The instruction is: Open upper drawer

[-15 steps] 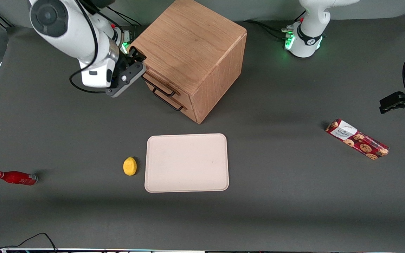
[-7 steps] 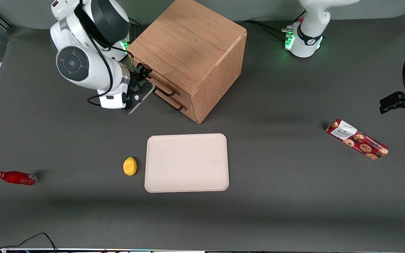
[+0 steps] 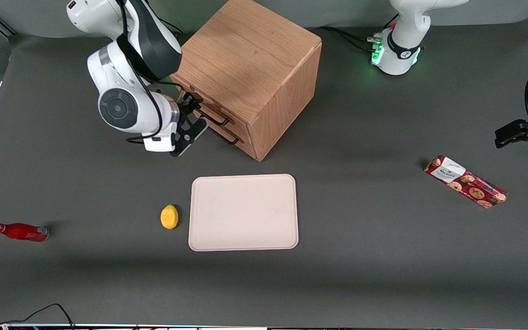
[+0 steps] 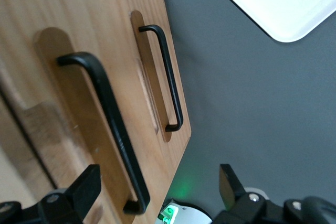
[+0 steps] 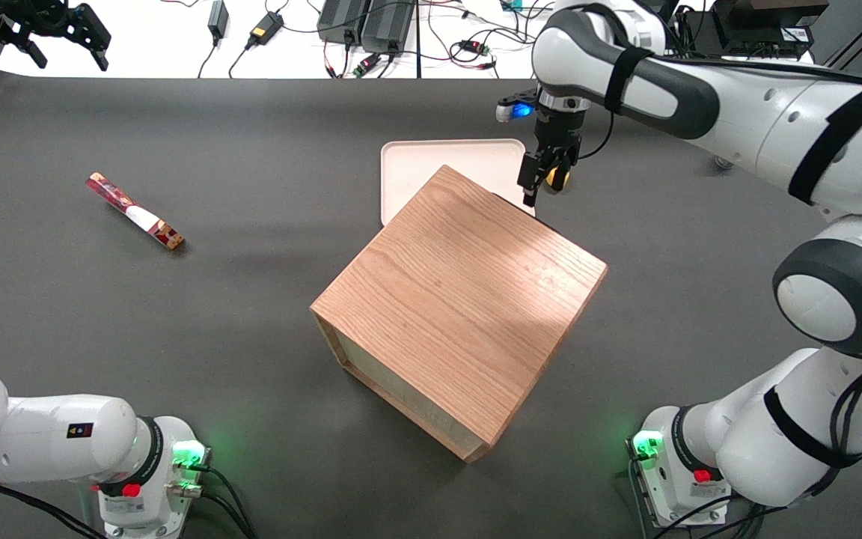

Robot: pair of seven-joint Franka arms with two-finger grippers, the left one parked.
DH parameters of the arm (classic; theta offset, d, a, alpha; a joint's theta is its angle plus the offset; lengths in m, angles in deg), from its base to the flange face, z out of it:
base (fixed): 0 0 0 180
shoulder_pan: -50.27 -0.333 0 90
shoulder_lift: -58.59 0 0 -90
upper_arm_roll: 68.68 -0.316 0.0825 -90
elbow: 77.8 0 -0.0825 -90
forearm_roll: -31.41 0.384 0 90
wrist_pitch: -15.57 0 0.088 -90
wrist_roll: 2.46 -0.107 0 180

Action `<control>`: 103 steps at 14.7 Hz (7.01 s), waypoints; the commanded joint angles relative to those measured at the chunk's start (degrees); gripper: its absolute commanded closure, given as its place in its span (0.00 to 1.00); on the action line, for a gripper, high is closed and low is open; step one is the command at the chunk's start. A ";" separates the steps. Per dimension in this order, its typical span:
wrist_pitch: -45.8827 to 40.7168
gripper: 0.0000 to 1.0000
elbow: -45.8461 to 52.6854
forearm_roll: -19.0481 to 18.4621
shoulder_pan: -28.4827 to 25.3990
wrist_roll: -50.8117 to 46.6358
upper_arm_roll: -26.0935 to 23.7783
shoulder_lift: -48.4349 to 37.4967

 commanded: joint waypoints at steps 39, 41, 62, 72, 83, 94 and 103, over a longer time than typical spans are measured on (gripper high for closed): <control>3.11 0.00 2.65 1.36 3.42 13.02 0.46 6.70; 3.11 0.00 3.53 1.10 3.51 13.63 0.46 7.14; 3.11 0.00 9.24 0.66 8.34 22.69 3.19 11.89; 3.19 0.00 12.76 0.57 10.28 26.38 3.36 14.97; 3.11 0.00 14.60 0.83 12.04 30.16 4.50 16.20; 3.11 0.00 17.41 1.36 15.55 33.15 4.59 18.48; 2.85 0.00 19.08 1.54 16.26 32.89 4.59 18.40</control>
